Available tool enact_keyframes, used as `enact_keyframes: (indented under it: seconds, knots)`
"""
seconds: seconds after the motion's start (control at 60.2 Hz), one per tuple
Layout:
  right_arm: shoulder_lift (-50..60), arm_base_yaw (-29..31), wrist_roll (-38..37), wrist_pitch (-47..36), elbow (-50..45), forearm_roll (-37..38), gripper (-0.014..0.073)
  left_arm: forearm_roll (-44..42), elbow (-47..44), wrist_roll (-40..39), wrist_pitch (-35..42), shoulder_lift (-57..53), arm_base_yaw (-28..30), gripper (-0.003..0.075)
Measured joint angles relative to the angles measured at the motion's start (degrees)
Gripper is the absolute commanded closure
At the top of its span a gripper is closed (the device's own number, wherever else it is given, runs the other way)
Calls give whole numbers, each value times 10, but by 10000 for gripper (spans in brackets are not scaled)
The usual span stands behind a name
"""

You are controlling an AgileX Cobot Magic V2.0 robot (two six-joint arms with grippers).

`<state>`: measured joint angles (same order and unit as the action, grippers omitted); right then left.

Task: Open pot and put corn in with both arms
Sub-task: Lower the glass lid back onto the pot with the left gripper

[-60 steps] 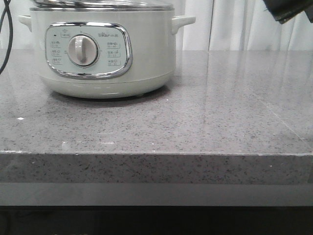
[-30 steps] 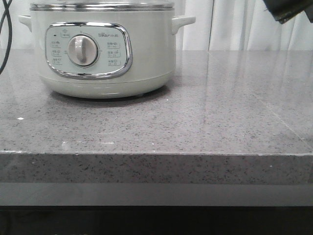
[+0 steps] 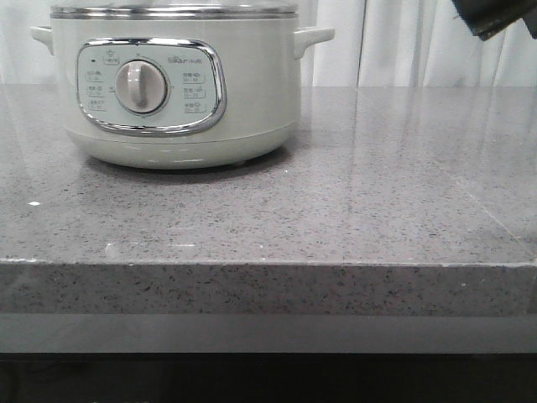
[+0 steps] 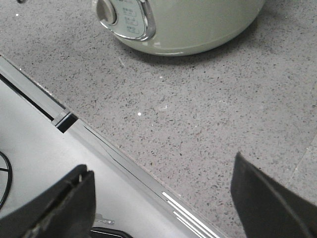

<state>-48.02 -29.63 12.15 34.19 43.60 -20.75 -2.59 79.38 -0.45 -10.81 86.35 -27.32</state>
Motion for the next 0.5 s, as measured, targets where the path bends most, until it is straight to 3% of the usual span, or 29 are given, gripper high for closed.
enact_keyframes:
  seconds: [0.283,0.499]
  knots:
    - [0,0,0,0,0,0,13,-15,-7,0,-228,-135,0,217]
    - [0,0,0,0,0,0,13,-7,-106,0,-267,-237,0,219]
